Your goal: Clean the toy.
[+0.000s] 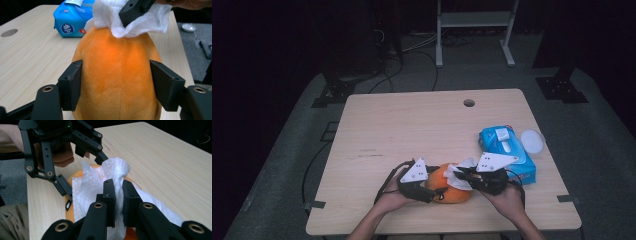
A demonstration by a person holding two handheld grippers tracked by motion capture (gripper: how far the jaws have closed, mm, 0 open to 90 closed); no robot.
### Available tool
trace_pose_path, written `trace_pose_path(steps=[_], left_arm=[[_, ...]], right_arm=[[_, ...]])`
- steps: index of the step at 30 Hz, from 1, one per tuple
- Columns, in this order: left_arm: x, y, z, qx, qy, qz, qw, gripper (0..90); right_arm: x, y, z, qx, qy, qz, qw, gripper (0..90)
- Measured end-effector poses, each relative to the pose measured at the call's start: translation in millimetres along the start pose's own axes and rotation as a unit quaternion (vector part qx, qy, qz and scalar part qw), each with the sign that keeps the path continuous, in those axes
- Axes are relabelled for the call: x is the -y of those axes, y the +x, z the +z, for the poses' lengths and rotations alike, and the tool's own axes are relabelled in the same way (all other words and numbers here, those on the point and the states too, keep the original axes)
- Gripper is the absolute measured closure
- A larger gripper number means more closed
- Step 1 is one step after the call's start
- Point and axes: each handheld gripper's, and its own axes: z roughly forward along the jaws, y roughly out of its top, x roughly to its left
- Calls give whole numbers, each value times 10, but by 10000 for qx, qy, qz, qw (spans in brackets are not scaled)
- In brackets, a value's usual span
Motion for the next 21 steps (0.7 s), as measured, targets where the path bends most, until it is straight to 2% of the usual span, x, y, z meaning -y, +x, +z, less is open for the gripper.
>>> trace_pose_path(steps=[1,2,5,7,8,10,12,13,15,17,21], left_arm=[[0,0,0,0,0,0,10000,327],[-25,-36,9,-48,34,174,9998,333],[-54,-91,22,-84,90,455,9989,334],[-58,-110,24,-98,147,557,9983,334],[-48,-102,19,-87,119,521,9985,335],[-24,-81,9,-67,111,449,9989,342],[1,-58,-4,-46,144,414,9990,344],[14,-55,-3,-37,101,335,9994,343],[21,-43,-7,-22,101,329,9994,343],[9,-54,4,-22,108,327,9994,341],[-8,-63,7,-35,162,378,9991,338]], right_arm=[[0,0,0,0,0,0,10000,822],[-41,68,14,-5,-50,-107,9999,821],[-92,166,72,-164,-107,-152,9997,822],[-117,220,120,-201,-69,-265,9994,821],[-125,235,137,-179,-22,-336,9993,822],[-117,183,118,-190,-21,-267,9995,822],[-87,122,82,-57,15,-248,9997,822],[-63,79,56,11,9,-211,9998,822],[-12,-8,3,106,30,-61,9999,822],[25,-62,-25,76,27,49,10000,822],[5,-12,-19,85,22,11,10000,822]])
